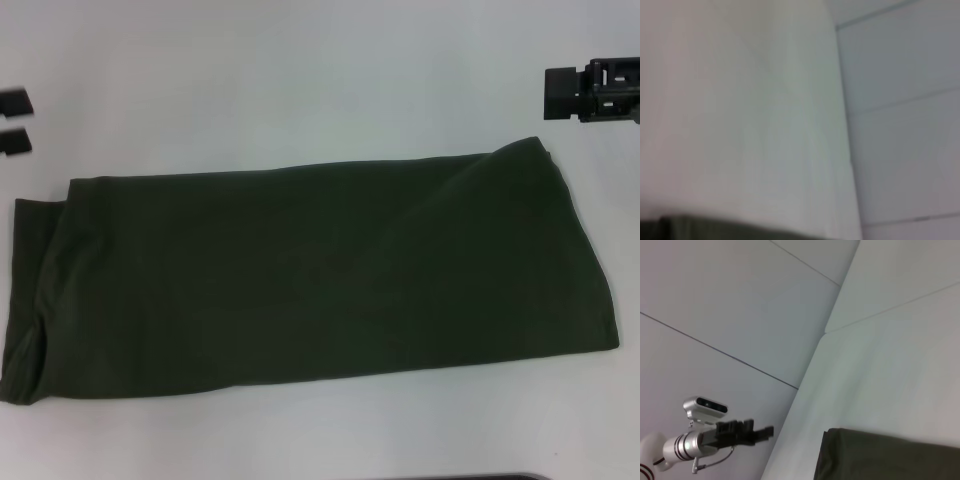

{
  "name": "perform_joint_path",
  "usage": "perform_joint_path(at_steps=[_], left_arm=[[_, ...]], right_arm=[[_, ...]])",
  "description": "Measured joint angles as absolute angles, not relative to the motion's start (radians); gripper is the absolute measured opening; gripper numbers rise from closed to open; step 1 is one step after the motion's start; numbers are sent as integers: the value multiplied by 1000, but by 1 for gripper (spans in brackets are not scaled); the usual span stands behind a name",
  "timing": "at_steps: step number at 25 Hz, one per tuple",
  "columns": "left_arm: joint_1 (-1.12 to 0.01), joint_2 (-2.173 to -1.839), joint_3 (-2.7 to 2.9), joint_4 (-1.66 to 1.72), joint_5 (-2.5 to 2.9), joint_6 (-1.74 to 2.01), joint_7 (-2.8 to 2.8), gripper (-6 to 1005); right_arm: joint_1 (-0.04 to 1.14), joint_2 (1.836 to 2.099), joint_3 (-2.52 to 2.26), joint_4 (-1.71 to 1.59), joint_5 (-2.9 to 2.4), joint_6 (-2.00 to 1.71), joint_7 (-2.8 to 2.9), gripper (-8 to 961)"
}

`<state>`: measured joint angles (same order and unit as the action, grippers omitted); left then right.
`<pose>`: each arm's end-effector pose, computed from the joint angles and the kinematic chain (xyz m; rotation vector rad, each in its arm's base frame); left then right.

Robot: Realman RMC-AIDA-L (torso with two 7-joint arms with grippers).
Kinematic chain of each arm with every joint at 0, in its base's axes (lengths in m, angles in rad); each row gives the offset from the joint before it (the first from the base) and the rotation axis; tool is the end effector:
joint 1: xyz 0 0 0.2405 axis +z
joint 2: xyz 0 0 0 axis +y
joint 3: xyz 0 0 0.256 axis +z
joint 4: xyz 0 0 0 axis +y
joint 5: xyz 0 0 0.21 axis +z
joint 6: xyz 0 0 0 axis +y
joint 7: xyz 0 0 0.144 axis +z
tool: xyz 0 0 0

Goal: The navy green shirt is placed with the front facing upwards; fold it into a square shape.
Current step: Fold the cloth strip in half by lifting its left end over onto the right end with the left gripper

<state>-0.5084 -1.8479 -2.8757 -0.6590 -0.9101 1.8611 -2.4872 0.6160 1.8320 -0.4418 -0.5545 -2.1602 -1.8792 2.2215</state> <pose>-0.3165 0.3077 0.1260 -2.0553 -2.1083 -0.9163 0.2739 0.3321 0.1002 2.4511 -1.7141 -0.8005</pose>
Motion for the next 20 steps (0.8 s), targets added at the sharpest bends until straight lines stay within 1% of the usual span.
perform_joint_path(at_steps=[3,5,7,9,13,15,20], left_arm=[[-492,-1846,-2873,-613,-988,1852,-2471,580],[-494,-1828,-2857,-568,-1002,1879,-2424,579],[-498,-1817,-2841,-561,-1001,1898,-2396,578],[-495,-1825,-2841,-582,-1006,1898,-2390,588],[-489,-1855,-2827,-628,-1008,1884,-2387,629],[-493,-1856,-2775,-631,-1004,1876,-2409,659],[-508,-1845,-2708,-644,-989,1869,-2490,758]], right_arm=[[612,1833,-443,-555,-2163,-1879,2221,764],[609,1833,-443,-556,-2164,-1876,2221,764],[609,1830,-444,-557,-2166,-1870,2221,764],[609,1826,-448,-558,-2166,-1863,2220,764],[607,1827,-453,-570,-2167,-1852,2220,764],[607,1827,-453,-571,-2167,-1841,2222,763],[613,1827,-453,-572,-2167,-1825,2226,763]])
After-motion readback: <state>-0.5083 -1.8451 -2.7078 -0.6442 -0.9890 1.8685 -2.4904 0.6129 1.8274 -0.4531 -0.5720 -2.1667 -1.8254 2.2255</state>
